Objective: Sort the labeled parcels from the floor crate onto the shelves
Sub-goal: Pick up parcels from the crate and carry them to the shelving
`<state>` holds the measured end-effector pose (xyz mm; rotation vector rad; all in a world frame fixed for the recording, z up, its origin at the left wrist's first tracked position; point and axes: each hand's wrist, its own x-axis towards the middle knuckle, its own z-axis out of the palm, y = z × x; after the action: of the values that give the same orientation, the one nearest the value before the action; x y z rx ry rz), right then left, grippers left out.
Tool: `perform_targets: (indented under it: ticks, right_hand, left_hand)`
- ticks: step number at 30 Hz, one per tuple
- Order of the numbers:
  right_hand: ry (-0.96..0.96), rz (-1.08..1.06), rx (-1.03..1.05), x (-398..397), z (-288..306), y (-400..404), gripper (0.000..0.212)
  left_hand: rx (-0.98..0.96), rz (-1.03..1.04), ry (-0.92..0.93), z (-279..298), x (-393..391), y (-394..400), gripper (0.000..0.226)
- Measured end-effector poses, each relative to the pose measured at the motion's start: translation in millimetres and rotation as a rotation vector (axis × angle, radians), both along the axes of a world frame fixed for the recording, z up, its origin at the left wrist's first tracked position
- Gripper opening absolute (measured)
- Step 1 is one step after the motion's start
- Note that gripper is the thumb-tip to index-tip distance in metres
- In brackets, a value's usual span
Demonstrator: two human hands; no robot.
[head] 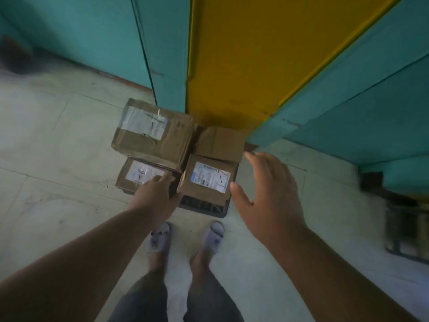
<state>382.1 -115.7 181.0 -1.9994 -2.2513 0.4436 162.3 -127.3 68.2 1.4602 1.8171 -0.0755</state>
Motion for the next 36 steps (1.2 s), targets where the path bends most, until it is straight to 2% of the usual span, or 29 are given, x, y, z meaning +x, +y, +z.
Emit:
perform_targets:
  ticks: [5, 10, 12, 15, 18, 22, 25, 28, 30, 32, 34, 36]
  right_hand:
    - [-0.017, -0.064, -0.210, 9.7, -117.2, 4.6, 0.061]
    - [-0.044, -0.100, -0.371, 16.8, -210.1, 28.0, 0.065]
    - [0.062, -0.175, -0.466, 17.8, -236.4, 34.2, 0.069]
    - [0.378, -0.447, -0.623, 18.7, -261.5, 35.8, 0.077]
    - [0.454, -0.549, -0.594, 19.7, -265.1, 25.3, 0.077]
    - [0.414, -0.557, -0.559, 18.4, -217.4, -7.1, 0.067]
    - [0.413, -0.510, -0.451, 22.2, -145.2, -30.7, 0.042]
    - [0.343, -0.387, -0.397, 27.2, -64.2, -48.8, 0.036]
    - [0.370, -0.347, -0.471, 28.8, -13.1, -55.9, 0.039]
    - [0.473, -0.378, -0.520, 31.6, 32.5, -65.5, 0.039]
    - [0.585, -0.456, -0.431, 38.0, 72.9, -77.6, 0.038]
    - [0.737, -0.589, -0.292, 46.2, 107.7, -92.2, 0.036]
  left_hand:
    - [-0.112, 0.145, -0.085, -91.2, 18.9, 0.6, 0.048]
    - [-0.113, 0.333, -0.181, -151.5, 30.2, 0.7, 0.057]
    - [-0.129, 0.386, -0.253, -164.0, 35.2, 1.7, 0.053]
    - [-0.195, 0.554, -0.405, -169.1, 41.5, 2.0, 0.046]
    - [-0.185, 0.653, -0.495, -159.7, 41.4, -4.0, 0.042]
    - [-0.125, 0.915, -0.628, -108.7, 46.3, -21.6, 0.039]
    - [-0.136, 0.977, -0.657, -49.1, 43.2, -29.4, 0.037]
    - [-0.166, 0.864, -0.755, 19.0, 39.6, -34.8, 0.038]
    - [-0.114, 0.734, -0.767, 67.3, 41.9, -32.8, 0.035]
    - [-0.037, 0.605, -0.792, 115.6, 47.6, -30.3, 0.034]
    - [0.031, 0.481, -0.858, 159.4, 55.1, -28.3, 0.043]
    - [0.062, 0.354, -0.896, 190.8, 64.1, -29.4, 0.040]
